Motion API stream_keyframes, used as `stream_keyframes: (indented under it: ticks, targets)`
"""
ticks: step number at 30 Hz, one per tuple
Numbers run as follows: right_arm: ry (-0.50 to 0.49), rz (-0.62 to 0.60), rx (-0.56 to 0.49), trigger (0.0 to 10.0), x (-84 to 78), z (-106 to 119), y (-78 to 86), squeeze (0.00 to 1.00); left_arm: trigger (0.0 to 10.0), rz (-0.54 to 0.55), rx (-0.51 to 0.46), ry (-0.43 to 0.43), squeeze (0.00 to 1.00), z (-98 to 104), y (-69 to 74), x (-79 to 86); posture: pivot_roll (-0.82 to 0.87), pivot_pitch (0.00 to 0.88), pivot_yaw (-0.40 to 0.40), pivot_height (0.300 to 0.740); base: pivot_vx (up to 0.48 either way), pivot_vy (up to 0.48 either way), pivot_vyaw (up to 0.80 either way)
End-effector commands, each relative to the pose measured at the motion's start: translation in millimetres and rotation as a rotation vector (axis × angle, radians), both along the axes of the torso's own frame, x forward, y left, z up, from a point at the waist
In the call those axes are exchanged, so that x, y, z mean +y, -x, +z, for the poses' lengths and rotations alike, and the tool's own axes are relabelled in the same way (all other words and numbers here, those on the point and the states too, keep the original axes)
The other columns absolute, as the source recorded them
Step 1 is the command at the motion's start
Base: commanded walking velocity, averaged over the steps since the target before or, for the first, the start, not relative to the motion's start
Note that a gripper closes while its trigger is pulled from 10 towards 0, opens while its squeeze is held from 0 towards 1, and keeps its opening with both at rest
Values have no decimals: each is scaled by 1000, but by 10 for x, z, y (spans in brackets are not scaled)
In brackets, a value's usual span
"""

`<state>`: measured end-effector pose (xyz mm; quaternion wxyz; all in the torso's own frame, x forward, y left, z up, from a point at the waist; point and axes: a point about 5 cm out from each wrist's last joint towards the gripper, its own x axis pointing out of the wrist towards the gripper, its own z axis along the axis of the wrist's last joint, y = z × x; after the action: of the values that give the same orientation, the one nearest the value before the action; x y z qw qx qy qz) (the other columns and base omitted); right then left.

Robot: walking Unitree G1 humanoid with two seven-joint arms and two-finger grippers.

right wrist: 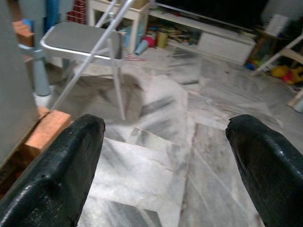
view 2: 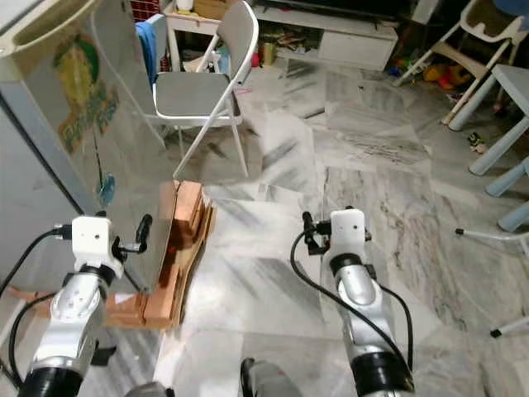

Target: Restocking fridge

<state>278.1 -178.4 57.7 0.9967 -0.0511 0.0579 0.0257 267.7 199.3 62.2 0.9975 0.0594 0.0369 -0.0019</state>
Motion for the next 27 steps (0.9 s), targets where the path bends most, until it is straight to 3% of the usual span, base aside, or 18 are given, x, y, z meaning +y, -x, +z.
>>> stream_keyframes:
  ticks: [1,7,12,18,27]
  targets:
    - [-3,-2,-20,10000,-23,63,-16,0,10000,41,14,-1,0,-35,12,87,74,21,-78,740,0,0,0]
    - [2,6,-12,10000,-18,49,18,0,10000,124,4,-14,0,-6,-68,244,68,36,-86,740,0,0,0]
    - [4,7,-10,10000,-37,50,30,0,10000,132,-16,-8,0,63,-180,299,66,39,-91,740,0,0,0]
    - [1,7,6,10000,-43,37,42,0,10000,77,-22,3,0,117,-364,175,73,40,-101,740,0,0,0]
    - [0,-4,20,10000,-84,35,77,0,10000,28,-30,17,0,123,-490,29,47,46,-98,740,0,0,0]
